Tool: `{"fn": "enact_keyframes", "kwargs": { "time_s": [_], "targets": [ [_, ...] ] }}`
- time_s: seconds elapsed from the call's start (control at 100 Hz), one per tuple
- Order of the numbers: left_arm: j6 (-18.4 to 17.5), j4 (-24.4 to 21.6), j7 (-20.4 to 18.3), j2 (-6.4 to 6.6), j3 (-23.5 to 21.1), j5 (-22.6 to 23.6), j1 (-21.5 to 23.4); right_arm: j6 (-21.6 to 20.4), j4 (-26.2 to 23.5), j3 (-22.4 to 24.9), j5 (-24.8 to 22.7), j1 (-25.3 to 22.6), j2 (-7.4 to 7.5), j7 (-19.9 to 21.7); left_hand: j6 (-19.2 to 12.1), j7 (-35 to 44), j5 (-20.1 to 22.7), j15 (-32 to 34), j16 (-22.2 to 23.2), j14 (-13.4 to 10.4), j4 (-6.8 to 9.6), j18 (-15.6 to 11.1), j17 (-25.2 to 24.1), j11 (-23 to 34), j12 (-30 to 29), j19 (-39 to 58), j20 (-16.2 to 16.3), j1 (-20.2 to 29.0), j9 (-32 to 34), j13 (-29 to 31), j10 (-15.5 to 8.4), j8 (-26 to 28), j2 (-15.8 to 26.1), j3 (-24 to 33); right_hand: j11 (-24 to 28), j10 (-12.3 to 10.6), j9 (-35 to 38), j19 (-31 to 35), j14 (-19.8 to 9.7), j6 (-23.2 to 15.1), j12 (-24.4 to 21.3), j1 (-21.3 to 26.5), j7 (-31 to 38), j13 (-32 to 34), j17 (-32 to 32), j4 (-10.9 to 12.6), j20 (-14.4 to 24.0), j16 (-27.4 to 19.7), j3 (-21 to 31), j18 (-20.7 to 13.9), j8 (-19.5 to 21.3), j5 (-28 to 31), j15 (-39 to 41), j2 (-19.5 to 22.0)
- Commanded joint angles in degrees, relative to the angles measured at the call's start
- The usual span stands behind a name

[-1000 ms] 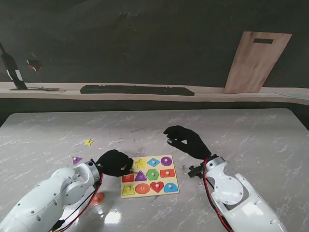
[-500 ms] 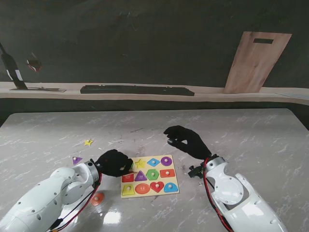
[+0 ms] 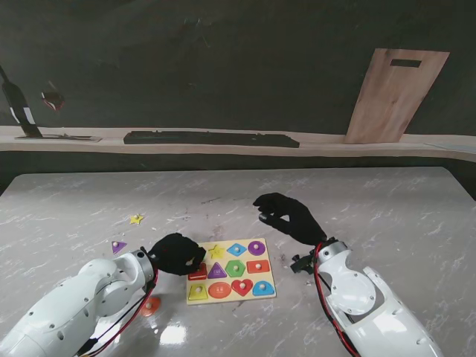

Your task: Fit puzzle pieces into a puzzle board

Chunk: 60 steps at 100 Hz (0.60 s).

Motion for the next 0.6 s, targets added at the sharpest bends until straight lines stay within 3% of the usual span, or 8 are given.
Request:
{"fn": "enact_keyframes", "kwargs": {
  "time_s": [0.0,0.59],
  "targets": [
    [0.37,-0.25,-0.53,0.13,0.29,-0.22,0.26,-0.25,-0.15,-0.04,-0.20,-0.41,-0.23,-0.14,-1.71,0.94,-1.62,0.56,-0.60,-1.69,-0.12,-1.86,-0.13,1.21,-0.33,1.59,-0.71,0.57,-1.47,-0.38,-0.46,-1.22,-0.12,1.39,-0.10,-0.20,1.37,1.08,0.28,-1.72,0.25,0.40,-1.28,0.99,-0.46,1.32,0.53,0.28,-1.21,0.52,0.57,1.69,0.82,1.57],
    [1.31,-0.21,-1.44,0.28,1.19,0.13,-0.42,-0.43,0.00,0.02,-0.20,-0.42,-0.24,-0.19,-0.04,-0.03,-5.16,-0.07,-0.80,-1.96,-1.99,-1.93,-1.03,-1.18,1.85,0.97,-1.21,1.46,-2.61,-1.65,-0.18,0.28,-4.75,4.61,-0.09,-0.16,1.49,1.12,0.33,-1.67,0.25,0.43,-1.28,1.10,-0.40,1.31,0.52,0.31,-1.23,0.50,0.56,1.78,0.86,1.55]
  ]
}}
